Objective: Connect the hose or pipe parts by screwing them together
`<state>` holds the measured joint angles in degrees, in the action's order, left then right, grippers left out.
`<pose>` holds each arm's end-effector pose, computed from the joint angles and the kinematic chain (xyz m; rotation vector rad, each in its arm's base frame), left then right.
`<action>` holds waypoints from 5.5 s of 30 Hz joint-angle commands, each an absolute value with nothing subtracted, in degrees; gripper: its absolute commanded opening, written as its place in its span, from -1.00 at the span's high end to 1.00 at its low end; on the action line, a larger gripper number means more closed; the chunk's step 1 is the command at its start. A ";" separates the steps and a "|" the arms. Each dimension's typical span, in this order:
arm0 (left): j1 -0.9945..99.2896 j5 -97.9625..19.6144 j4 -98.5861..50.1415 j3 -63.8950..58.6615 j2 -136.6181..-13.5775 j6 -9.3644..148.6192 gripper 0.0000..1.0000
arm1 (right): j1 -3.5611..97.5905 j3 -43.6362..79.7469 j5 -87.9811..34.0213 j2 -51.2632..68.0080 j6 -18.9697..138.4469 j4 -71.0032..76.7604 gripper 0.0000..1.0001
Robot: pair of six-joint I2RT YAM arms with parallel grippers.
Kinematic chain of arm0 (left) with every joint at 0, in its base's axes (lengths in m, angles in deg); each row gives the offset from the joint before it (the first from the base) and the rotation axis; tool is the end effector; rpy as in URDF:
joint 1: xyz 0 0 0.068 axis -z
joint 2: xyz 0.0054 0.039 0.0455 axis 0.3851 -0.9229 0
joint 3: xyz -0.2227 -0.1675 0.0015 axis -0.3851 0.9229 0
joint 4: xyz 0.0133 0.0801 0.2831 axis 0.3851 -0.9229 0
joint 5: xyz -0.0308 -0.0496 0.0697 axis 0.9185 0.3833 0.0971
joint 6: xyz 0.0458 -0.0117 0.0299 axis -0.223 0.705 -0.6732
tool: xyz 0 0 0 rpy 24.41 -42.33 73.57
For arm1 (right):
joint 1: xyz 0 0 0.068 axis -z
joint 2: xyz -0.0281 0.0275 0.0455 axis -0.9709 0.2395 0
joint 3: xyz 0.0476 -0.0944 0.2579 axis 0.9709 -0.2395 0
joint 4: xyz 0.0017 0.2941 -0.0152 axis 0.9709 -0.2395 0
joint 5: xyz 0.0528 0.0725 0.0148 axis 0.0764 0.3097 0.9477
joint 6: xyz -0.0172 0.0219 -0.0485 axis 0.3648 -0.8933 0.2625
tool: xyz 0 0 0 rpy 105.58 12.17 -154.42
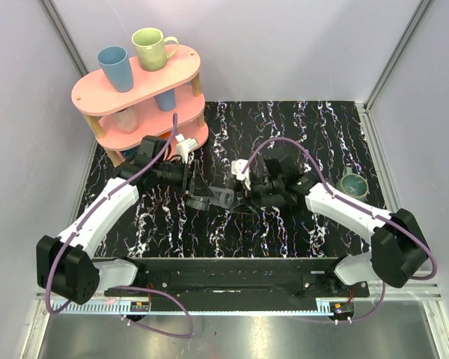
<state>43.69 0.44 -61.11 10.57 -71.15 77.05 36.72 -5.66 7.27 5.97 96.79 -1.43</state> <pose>0.2588 -0.1303 0.2943 0.4596 2.3926 -1.3228 0.2397 0.2303 0.2519 -1.5198 1.4228 0.8677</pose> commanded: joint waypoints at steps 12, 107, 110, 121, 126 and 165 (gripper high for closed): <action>46.47 15.74 -26.61 24.55 -63.94 80.45 1.00 | 39.66 5.01 30.59 7.80 92.57 5.84 0.59; 31.88 -23.36 -60.34 19.10 -69.47 82.39 1.00 | 28.33 -19.08 4.06 29.59 85.62 51.46 -1.00; 31.88 -23.09 -60.16 18.67 -69.39 82.83 1.00 | 28.33 -19.61 2.91 29.42 87.81 50.32 -1.00; 31.96 -23.18 -59.73 18.31 -69.57 83.18 1.00 | 27.98 -16.71 5.54 32.23 88.09 47.33 -0.94; 31.96 -23.71 -59.46 18.93 -69.21 83.36 1.00 | 27.71 -15.65 5.72 33.37 88.79 46.10 -0.93; 31.96 -18.00 -65.35 17.17 -61.22 80.90 1.00 | 27.36 -5.47 7.30 20.20 104.51 20.89 -0.25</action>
